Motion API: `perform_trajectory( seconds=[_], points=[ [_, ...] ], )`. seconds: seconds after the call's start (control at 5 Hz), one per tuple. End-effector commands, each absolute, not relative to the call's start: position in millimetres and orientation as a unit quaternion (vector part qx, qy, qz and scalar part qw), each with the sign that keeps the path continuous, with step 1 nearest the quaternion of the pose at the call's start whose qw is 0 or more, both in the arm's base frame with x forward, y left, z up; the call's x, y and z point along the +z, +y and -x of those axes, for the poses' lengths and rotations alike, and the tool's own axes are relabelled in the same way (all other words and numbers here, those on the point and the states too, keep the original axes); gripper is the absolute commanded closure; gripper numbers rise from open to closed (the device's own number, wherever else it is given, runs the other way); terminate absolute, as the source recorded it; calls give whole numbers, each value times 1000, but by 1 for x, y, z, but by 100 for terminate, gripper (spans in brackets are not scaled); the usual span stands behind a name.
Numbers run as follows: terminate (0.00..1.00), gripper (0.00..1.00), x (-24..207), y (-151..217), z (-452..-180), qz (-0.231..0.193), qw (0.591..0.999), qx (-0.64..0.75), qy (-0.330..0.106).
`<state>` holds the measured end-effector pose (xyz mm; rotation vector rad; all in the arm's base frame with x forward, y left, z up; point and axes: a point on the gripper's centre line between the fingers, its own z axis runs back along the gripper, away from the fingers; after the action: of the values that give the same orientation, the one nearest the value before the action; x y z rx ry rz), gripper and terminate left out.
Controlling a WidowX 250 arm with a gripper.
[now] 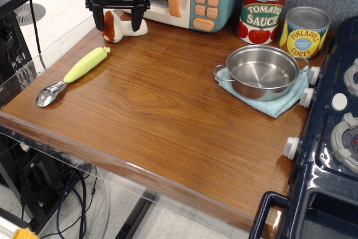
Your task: Move the white object to directly under the blue towel and pot
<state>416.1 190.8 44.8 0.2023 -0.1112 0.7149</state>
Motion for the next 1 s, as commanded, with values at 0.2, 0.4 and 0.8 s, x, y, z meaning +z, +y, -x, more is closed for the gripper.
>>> perform_trajectory(
  seconds=[0.2, 0.4, 0.8],
  points=[
    [0, 100, 67, 195, -416, -106, 926, 353, -76],
    [0, 100, 68, 192, -416, -103, 932, 338, -81],
    [0, 100, 86, 187, -415, -89, 939, 313, -108]
  ],
)
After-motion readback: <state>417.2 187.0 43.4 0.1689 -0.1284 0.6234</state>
